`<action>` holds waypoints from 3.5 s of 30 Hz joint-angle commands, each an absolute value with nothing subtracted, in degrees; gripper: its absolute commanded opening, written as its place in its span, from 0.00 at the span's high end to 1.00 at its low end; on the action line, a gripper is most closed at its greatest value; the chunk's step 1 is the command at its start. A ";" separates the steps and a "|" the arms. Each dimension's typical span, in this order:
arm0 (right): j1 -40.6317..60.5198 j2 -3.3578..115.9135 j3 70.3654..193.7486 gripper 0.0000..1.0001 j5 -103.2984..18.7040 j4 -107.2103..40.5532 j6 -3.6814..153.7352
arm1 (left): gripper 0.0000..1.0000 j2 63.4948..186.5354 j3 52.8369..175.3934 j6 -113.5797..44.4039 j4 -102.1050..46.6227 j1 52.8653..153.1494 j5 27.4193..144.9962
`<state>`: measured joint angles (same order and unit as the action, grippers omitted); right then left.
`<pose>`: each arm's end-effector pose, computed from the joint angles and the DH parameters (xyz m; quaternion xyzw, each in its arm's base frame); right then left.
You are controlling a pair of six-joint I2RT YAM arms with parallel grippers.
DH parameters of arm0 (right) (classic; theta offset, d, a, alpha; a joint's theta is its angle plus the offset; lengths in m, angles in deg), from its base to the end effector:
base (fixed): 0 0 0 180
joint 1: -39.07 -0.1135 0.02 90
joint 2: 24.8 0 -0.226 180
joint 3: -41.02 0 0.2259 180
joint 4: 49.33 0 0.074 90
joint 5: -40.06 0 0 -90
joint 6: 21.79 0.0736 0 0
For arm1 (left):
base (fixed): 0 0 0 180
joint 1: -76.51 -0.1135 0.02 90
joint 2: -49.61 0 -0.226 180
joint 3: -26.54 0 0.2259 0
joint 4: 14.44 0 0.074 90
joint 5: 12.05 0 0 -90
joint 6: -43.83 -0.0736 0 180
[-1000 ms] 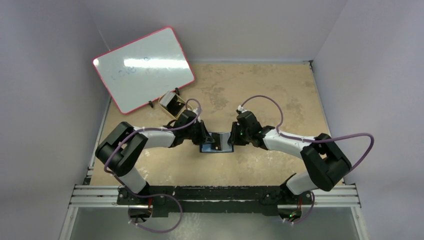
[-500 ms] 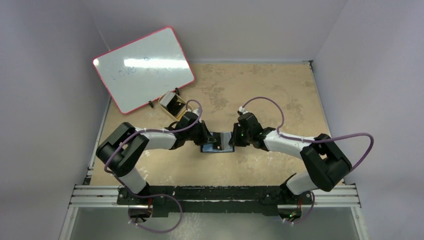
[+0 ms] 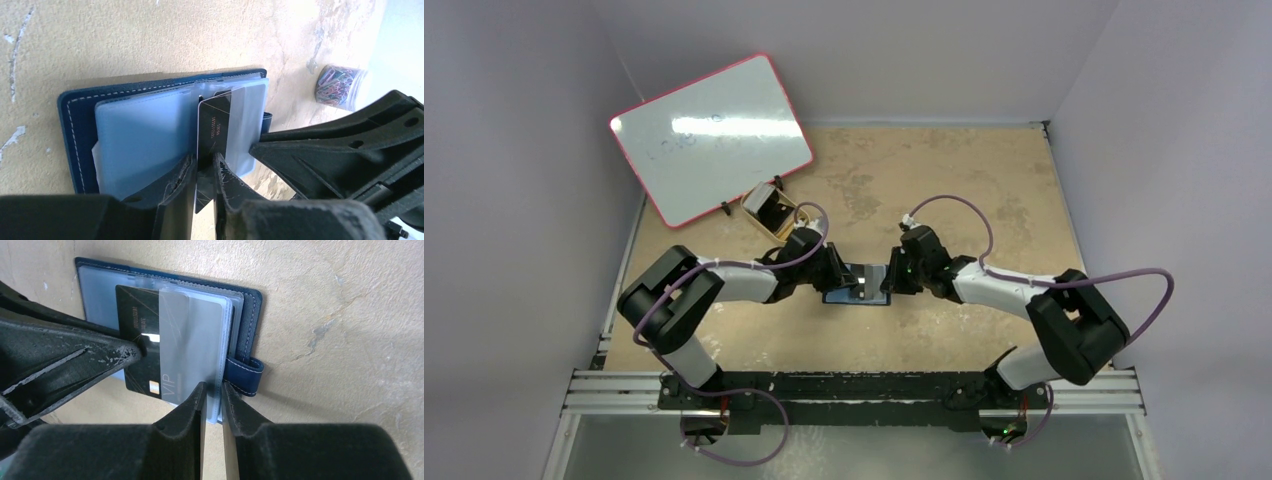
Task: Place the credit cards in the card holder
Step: Insert the credit card into the card holder.
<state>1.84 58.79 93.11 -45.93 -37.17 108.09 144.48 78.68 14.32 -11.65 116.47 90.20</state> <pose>0.2310 0.1820 0.1183 0.0075 0.9189 0.2702 0.2875 0.2330 -0.2156 0.0917 -0.1161 0.8945 -0.3852 0.1948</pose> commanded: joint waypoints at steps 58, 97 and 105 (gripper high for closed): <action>2.07 54.18 91.70 0.67 -51.19 -32.04 111.14 | 0.62 145.88 83.61 13.87 -12.65 121.67 83.20; 2.07 55.03 90.76 0.71 -44.88 -38.77 111.67 | 0.68 148.23 84.88 27.60 1.34 126.96 84.50; 2.05 50.76 91.80 0.60 -49.24 -33.76 110.73 | 0.63 144.83 87.41 18.99 -11.21 126.96 80.28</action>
